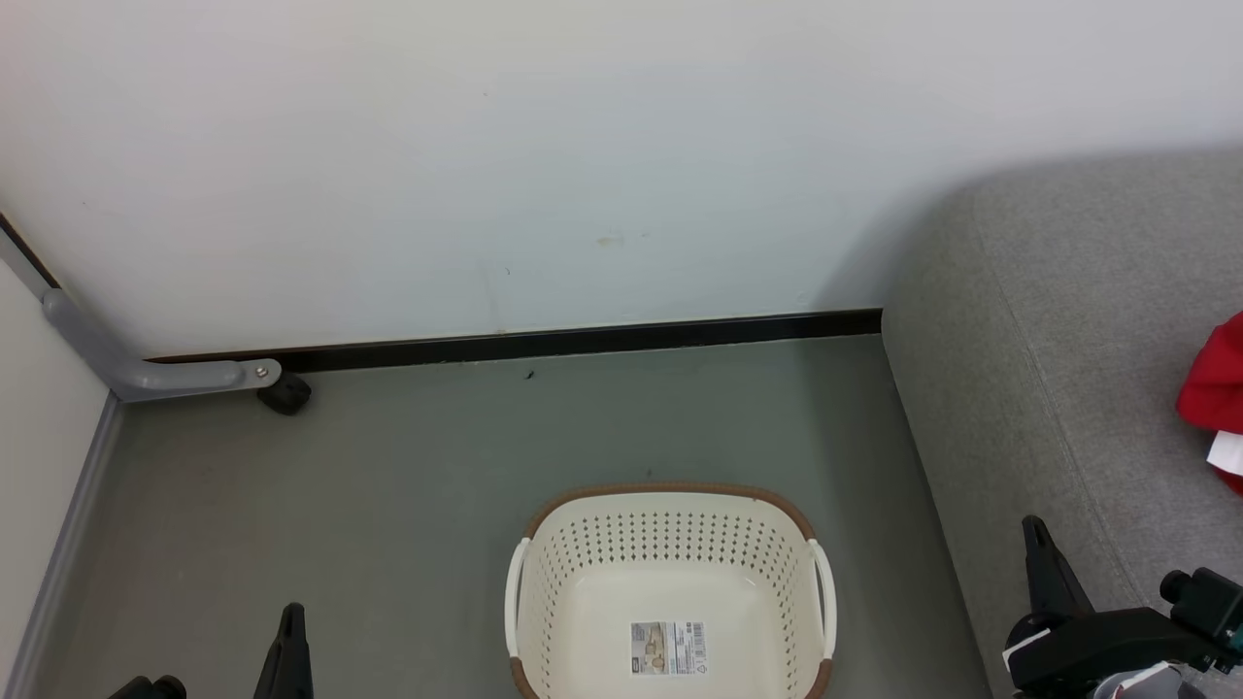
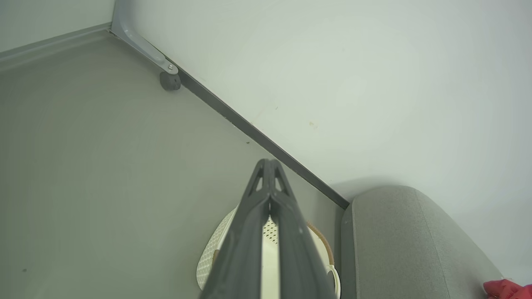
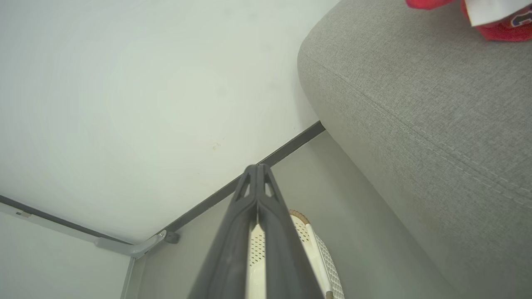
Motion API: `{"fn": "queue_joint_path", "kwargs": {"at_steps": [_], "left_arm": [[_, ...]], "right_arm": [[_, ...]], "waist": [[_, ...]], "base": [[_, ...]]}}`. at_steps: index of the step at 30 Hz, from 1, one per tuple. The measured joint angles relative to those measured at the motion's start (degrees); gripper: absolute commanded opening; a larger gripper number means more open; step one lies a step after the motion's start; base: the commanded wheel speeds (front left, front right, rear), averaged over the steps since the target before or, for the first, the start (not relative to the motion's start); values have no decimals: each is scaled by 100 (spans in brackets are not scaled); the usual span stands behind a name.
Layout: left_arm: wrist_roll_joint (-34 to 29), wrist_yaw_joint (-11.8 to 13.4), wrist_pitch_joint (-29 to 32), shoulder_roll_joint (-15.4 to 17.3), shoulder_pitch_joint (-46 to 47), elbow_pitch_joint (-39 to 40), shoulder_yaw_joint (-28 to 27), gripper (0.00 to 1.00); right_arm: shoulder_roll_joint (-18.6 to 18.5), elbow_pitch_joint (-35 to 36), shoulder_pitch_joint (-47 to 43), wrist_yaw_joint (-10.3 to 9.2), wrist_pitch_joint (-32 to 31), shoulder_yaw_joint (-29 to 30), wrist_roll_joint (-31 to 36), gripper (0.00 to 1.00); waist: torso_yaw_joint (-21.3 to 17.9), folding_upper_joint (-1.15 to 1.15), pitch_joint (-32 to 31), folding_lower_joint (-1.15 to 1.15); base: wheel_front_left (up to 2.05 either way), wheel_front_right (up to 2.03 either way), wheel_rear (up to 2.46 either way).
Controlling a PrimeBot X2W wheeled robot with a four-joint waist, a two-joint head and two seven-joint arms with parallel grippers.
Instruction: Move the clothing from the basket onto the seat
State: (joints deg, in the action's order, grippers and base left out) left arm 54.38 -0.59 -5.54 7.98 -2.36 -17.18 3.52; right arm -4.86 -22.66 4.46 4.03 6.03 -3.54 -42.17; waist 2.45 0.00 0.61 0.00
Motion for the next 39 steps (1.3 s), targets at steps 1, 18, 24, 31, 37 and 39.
{"fn": "queue_joint_path", "kwargs": {"at_steps": [1, 18, 24, 31, 37, 39], "left_arm": [[37, 0, 33, -9, 6, 0, -16, 0], [1073, -200, 353, -154, 196, -2, -263, 0], [1391, -249, 455, -201, 227, -2, -324, 0], [1791, -303, 603, -271, 323, -3, -419, 0], [2154, -354, 704, -312, 347, -3, -503, 0], [2272, -393, 756, -327, 364, -4, -531, 0]], "right_arm": [[5, 12, 0, 0, -16, 19, -96, 0], [63, 160, 1, 58, -375, 341, -1443, 0], [91, 200, 2, 103, -486, 434, -1851, 0], [118, 258, 2, 112, -605, 564, -2421, 0], [137, 312, 3, 153, -746, 675, -2886, 0], [143, 332, 3, 154, -790, 712, -3069, 0]], "waist": [[-4, 0, -1, 0], [-73, 0, -15, 0], [-93, 0, -19, 0], [-122, 0, -25, 0], [-146, 0, -30, 0], [-154, 0, -32, 0]], "base": [[0, 0, 0], [0, 0, 0], [0, 0, 0], [0, 0, 0], [0, 0, 0], [0, 0, 0]]}}
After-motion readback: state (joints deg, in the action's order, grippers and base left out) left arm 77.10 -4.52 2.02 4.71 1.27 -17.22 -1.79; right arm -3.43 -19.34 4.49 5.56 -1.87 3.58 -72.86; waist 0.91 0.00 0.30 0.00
